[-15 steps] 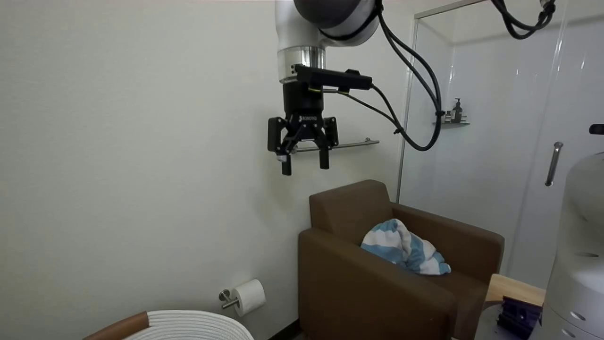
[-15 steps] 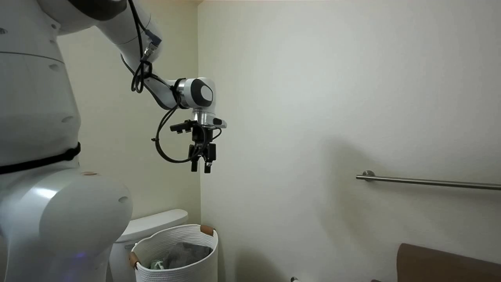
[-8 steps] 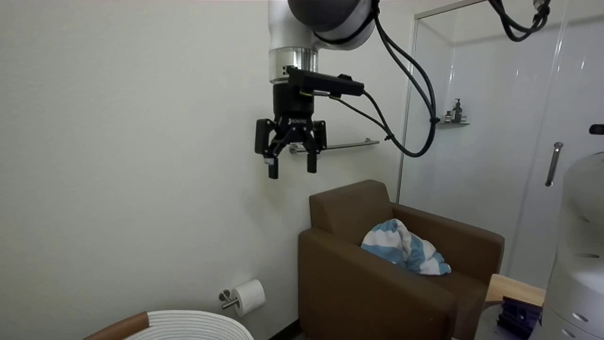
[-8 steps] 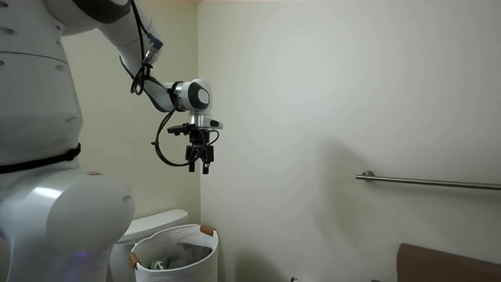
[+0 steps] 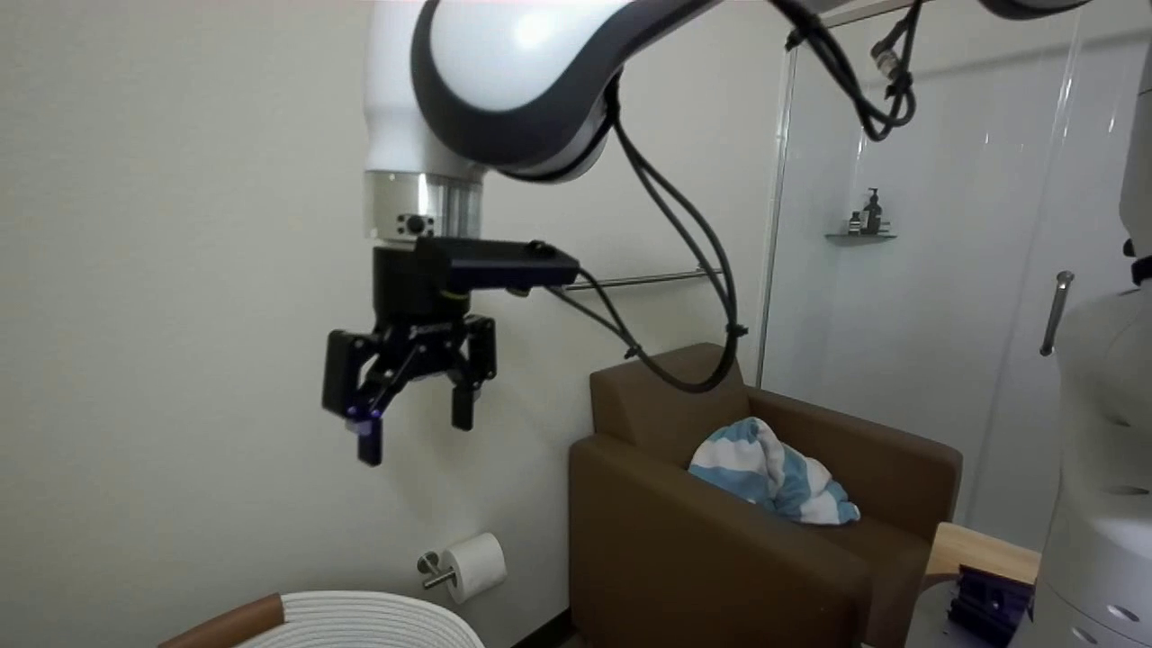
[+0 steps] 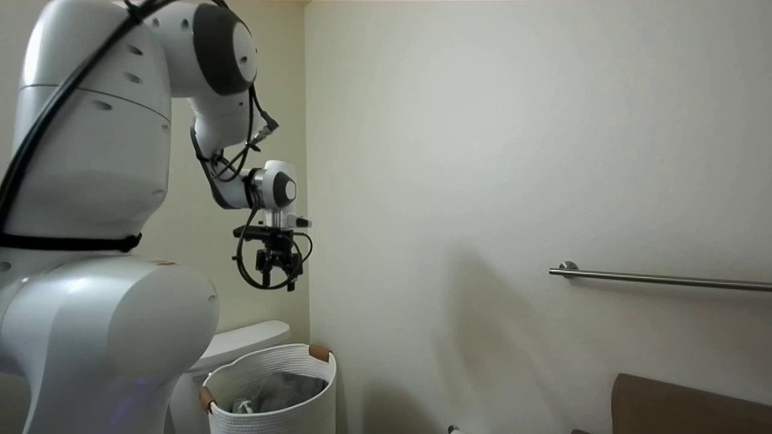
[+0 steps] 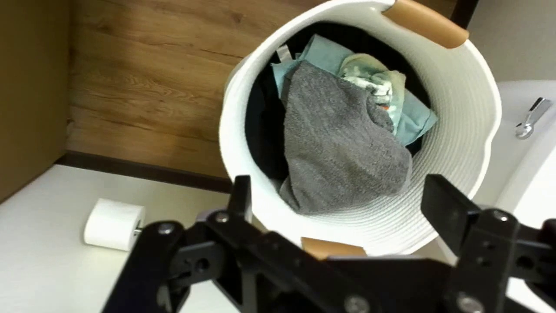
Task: Move the object from the basket to the couch and move the towel from the couch to the basket
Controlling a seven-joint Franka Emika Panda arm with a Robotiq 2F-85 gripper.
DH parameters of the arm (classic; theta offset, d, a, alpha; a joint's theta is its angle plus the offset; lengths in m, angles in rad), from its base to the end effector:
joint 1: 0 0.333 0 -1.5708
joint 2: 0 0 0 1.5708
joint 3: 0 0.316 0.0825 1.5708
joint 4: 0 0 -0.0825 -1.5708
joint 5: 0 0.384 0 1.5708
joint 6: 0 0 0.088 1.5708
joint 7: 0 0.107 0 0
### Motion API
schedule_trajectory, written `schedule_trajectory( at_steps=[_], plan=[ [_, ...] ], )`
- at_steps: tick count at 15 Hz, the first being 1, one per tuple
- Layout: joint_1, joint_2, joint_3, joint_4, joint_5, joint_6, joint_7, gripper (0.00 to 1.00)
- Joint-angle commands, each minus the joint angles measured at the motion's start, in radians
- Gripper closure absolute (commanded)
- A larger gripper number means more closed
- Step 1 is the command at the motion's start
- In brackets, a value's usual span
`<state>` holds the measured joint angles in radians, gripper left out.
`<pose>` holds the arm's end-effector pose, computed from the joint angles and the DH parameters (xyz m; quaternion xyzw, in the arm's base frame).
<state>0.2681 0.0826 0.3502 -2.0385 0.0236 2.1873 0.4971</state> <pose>0.4683 0.3306 0.4125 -0.9977 -0.0530 -0.0174 0.0391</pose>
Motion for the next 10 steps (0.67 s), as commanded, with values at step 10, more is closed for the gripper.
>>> schedule_trajectory(
  at_steps=[10],
  plan=[
    [0.103, 0.177, -0.063, 0.205, -0.149, -0.058, -0.024, 0.0]
  ],
)
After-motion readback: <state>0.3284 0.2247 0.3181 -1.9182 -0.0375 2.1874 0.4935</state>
